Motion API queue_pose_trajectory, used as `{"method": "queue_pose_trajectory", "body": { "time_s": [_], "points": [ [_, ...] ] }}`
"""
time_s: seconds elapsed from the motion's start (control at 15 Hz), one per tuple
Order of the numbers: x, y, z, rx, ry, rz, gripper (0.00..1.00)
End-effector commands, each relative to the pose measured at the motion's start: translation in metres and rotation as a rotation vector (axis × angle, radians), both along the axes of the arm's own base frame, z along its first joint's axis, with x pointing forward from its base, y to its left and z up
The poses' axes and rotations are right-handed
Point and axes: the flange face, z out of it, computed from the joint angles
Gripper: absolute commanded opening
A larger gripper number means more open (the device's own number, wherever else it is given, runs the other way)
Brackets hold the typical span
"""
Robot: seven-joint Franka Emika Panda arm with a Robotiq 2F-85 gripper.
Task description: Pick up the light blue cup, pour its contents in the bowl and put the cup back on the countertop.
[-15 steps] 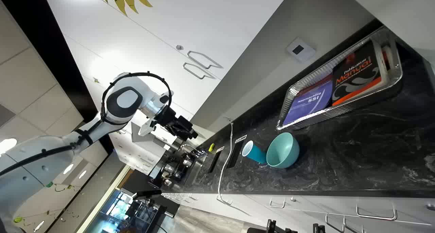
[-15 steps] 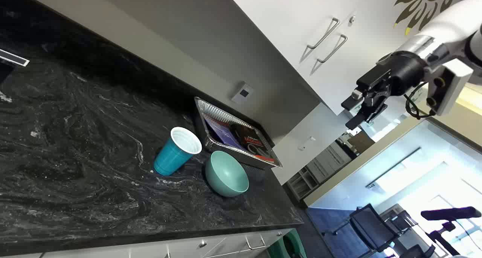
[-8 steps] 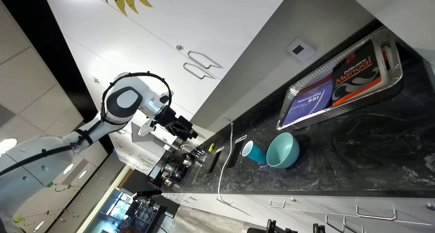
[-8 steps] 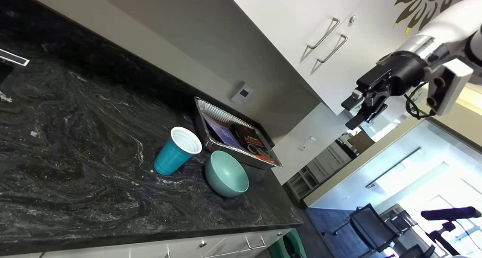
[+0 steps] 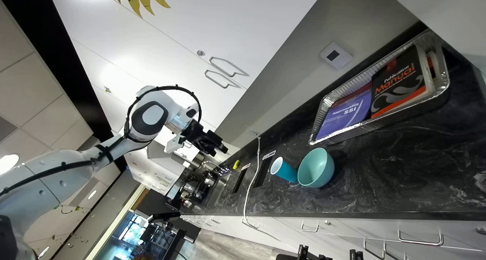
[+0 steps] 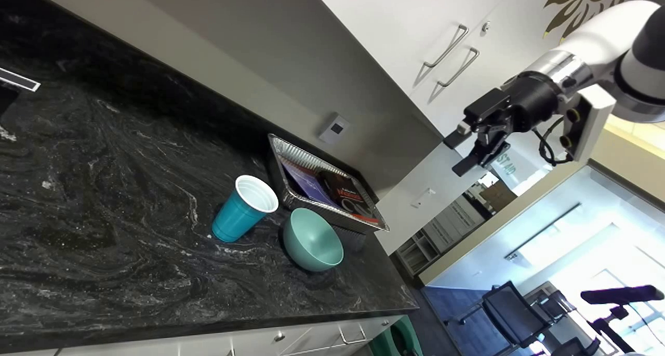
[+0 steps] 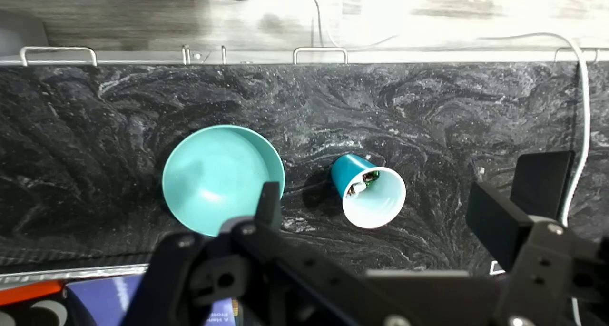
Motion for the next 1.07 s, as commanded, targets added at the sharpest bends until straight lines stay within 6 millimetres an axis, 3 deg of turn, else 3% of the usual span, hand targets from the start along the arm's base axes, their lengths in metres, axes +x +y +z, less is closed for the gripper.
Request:
{"method": "queue_pose_trajectory", "body": {
  "time_s": [0.0, 0.47, 0.8, 1.0],
  "points": [
    [0.029, 0.025, -0.038, 0.004, -0.053, -0.070, 1.00],
    [0.079, 0.068, -0.122, -0.045, -0.133, -0.206, 1.00],
    [0.094, 0.075, -0.181, -0.109, -0.091, -0.239, 1.00],
    [0.098, 0.084, -0.206, -0.125, -0.069, -0.216, 1.00]
  ]
}}
